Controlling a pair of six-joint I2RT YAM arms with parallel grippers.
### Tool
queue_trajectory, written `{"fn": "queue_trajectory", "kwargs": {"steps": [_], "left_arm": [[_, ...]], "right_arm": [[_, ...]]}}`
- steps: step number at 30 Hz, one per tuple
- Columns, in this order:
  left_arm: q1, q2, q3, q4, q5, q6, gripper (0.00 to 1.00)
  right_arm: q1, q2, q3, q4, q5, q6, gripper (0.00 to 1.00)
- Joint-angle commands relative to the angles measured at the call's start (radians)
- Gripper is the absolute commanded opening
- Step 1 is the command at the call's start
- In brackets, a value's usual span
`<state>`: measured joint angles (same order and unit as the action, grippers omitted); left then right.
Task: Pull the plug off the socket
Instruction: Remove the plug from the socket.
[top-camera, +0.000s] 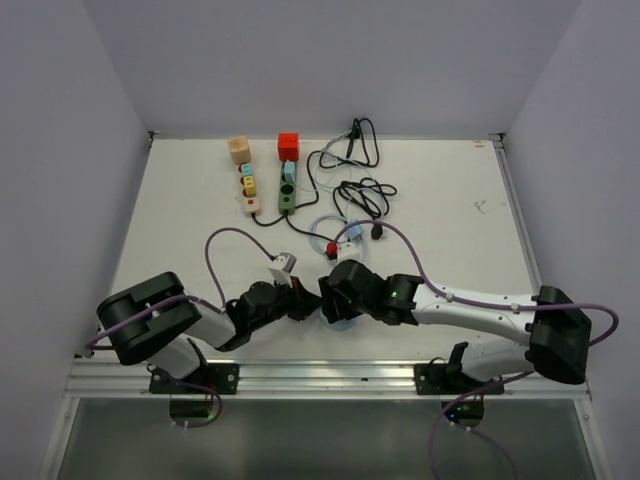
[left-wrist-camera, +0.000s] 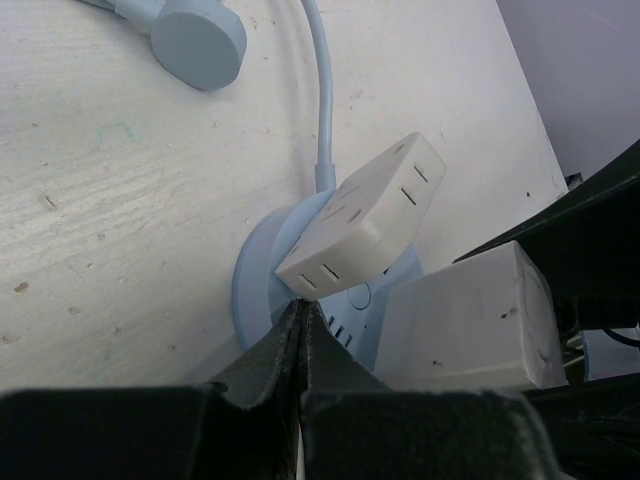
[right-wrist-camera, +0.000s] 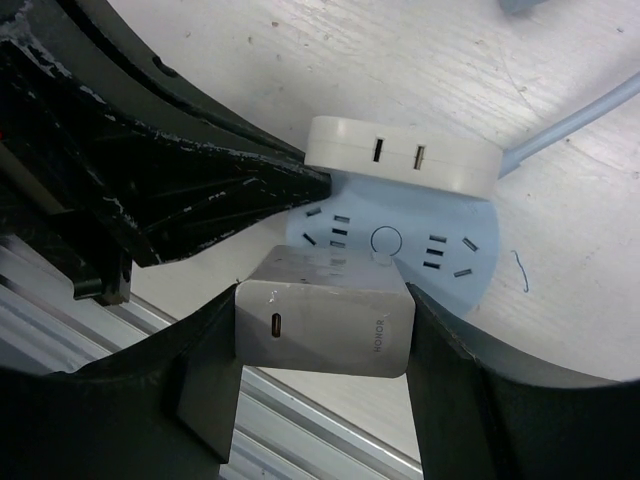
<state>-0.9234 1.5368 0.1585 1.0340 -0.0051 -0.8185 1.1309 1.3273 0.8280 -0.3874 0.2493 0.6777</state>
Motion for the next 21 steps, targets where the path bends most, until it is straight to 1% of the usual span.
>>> {"fn": "queue_trajectory", "kwargs": {"steps": [1,5,6,8,10,11,12,14,15,17,18,21], "left_arm": [[-0.003,0.005,-0.008,-0.273,-0.033,0.071,0.0],[-0.003,-0.044,0.01,-0.33,-0.044,0.079,0.0],[-0.003,-0.065,0.018,-0.341,-0.047,0.082,0.0],[-0.003,-0.087,0.022,-0.37,-0.055,0.091,0.03],[-0.003,-0.107,0.035,-0.399,-0.059,0.096,0.05],[-0.003,-0.113,0.038,-0.407,-0.059,0.104,0.1],[-0.003,-0.119,0.048,-0.417,-0.059,0.107,0.11],[-0.003,-0.129,0.058,-0.439,-0.059,0.11,0.13],[-0.003,-0.144,0.061,-0.445,-0.059,0.111,0.14],[-0.003,-0.167,0.061,-0.453,-0.058,0.111,0.2],[-0.003,-0.193,0.068,-0.474,-0.061,0.113,0.21],[-0.003,-0.246,0.093,-0.532,-0.068,0.128,0.28]], "right_arm": [[-0.014,-0.101,0.043,-0.034,0.05,-0.018,0.0],[-0.065,-0.21,-0.003,-0.083,0.091,-0.027,0.0],[-0.098,-0.236,-0.015,-0.087,0.091,-0.029,0.0],[-0.143,-0.304,-0.061,-0.079,0.067,-0.03,0.0],[-0.222,-0.341,-0.114,-0.067,0.05,-0.027,0.01],[-0.252,-0.367,-0.131,-0.044,0.01,-0.026,0.01],[-0.31,-0.372,-0.144,-0.038,-0.007,-0.027,0.02],[-0.359,-0.378,-0.161,-0.027,-0.025,-0.039,0.02],[-0.403,-0.378,-0.162,-0.021,-0.042,-0.044,0.02],[-0.447,-0.367,-0.156,-0.002,-0.061,-0.065,0.02],[-0.492,-0.349,-0.152,0.007,-0.091,-0.073,0.02],[-0.572,-0.291,-0.115,0.034,-0.149,-0.104,0.02]]}}
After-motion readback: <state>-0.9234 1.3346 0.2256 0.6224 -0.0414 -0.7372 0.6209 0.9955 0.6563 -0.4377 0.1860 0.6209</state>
